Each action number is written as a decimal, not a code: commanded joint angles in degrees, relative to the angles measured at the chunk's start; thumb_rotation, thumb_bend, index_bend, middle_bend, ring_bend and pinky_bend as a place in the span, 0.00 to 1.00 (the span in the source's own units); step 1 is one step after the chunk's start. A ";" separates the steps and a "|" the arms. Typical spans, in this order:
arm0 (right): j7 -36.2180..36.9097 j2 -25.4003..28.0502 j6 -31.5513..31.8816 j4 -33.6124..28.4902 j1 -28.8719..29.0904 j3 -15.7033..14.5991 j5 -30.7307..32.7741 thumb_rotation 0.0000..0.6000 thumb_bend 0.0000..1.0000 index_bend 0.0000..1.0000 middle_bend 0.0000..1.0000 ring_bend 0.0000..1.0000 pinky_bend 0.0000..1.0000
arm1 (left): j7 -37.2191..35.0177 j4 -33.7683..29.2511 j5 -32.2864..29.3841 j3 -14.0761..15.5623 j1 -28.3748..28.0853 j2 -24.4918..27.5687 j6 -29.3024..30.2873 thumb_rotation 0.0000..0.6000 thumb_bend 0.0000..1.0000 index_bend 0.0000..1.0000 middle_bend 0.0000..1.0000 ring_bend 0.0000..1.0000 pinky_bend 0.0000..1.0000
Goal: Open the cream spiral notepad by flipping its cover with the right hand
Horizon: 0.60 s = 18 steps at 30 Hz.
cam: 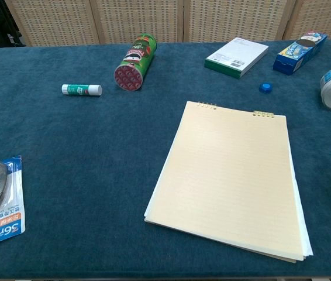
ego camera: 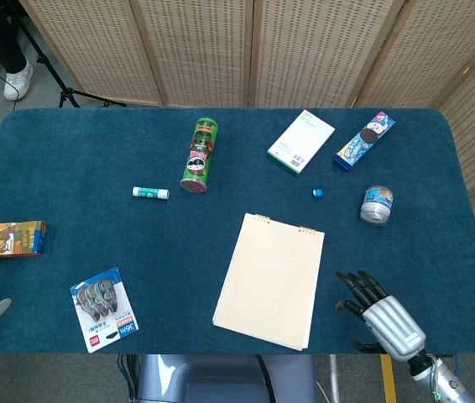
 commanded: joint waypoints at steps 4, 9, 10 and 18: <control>-3.60 -3.86 -3.17 2.45 2.76 -0.85 -2.68 1.00 0.23 0.43 0.00 0.00 0.00 | -0.65 -0.09 -0.43 -0.11 -0.13 0.34 -0.38 1.00 0.00 0.00 0.00 0.00 0.00; -5.87 -5.84 -4.50 3.25 3.60 -1.04 -2.47 1.00 0.31 0.44 0.00 0.00 0.00 | -1.15 -0.17 -0.39 -0.11 -0.02 0.60 -0.21 1.00 0.00 0.00 0.00 0.00 0.00; -6.01 -6.01 -4.64 3.27 3.64 -1.11 -2.27 1.00 0.32 0.44 0.00 0.00 0.00 | -1.19 -0.17 -0.40 -0.10 -0.03 0.61 -0.24 1.00 0.00 0.00 0.00 0.00 0.00; -8.22 -7.73 -5.56 4.53 3.84 -1.94 -1.03 1.00 0.39 0.44 0.00 0.00 0.00 | -1.33 -0.26 -0.14 0.15 0.02 0.78 -0.40 1.00 0.00 0.00 0.00 0.00 0.00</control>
